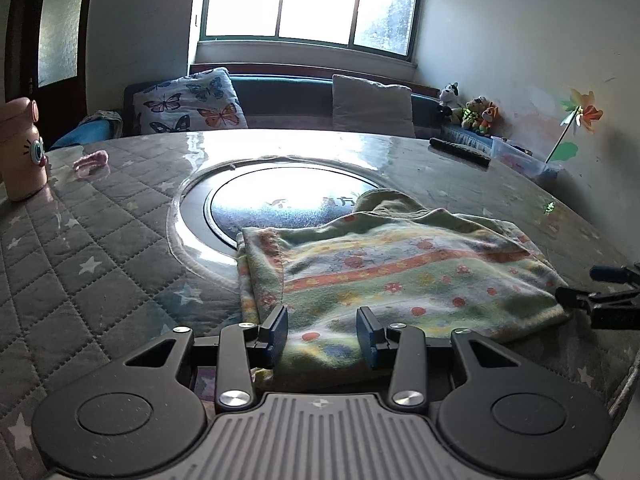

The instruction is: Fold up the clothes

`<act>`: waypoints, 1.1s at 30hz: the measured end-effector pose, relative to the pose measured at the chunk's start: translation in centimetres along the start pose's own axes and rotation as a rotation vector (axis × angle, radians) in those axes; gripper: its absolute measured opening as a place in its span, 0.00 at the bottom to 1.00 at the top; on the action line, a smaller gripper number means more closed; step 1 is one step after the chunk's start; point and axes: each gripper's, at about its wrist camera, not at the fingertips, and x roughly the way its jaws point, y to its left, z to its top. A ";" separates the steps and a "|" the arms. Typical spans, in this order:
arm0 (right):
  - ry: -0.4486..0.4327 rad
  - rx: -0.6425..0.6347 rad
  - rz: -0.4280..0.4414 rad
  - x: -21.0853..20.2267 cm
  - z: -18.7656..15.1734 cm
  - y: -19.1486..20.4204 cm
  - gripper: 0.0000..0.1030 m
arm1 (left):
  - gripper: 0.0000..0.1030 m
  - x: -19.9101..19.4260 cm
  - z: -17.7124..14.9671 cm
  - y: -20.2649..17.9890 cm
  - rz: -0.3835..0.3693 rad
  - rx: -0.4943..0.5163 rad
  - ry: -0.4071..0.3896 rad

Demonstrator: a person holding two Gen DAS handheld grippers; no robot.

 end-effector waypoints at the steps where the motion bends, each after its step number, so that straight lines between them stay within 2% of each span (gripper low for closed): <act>1: 0.001 0.004 0.002 0.0 0.0 -0.1 0.90 | 0.40 0.0 0.0 0.1 0.001 -0.003 0.002; 5: 0.005 -0.014 0.007 -0.2 0.4 0.0 0.90 | 0.41 -0.2 0.2 0.4 0.006 -0.021 0.000; 13: 0.012 -0.018 0.037 -0.3 1.2 0.5 0.91 | 0.50 -0.2 0.1 1.4 0.017 -0.059 0.016; 16: 0.005 -0.031 0.046 -0.4 1.6 1.0 0.98 | 0.58 -0.3 0.0 1.6 0.017 -0.067 0.016; 19: -0.006 -0.061 0.057 -0.5 2.0 1.8 1.00 | 0.66 -0.5 0.0 1.7 0.016 -0.068 0.015; 25: -0.015 -0.103 0.099 -0.4 2.7 3.3 1.00 | 0.80 -0.7 0.0 1.9 0.026 -0.061 0.005; 28: -0.017 -0.121 0.122 -0.3 3.1 4.0 1.00 | 0.90 -1.0 0.1 2.0 0.031 -0.067 -0.023; 30: -0.019 -0.134 0.137 -0.3 3.3 4.5 1.00 | 1.00 -1.3 0.2 2.2 0.022 -0.077 -0.047; 33: -0.024 -0.157 0.160 -0.3 3.7 5.3 1.00 | 1.00 -1.7 0.4 2.3 0.016 -0.072 -0.076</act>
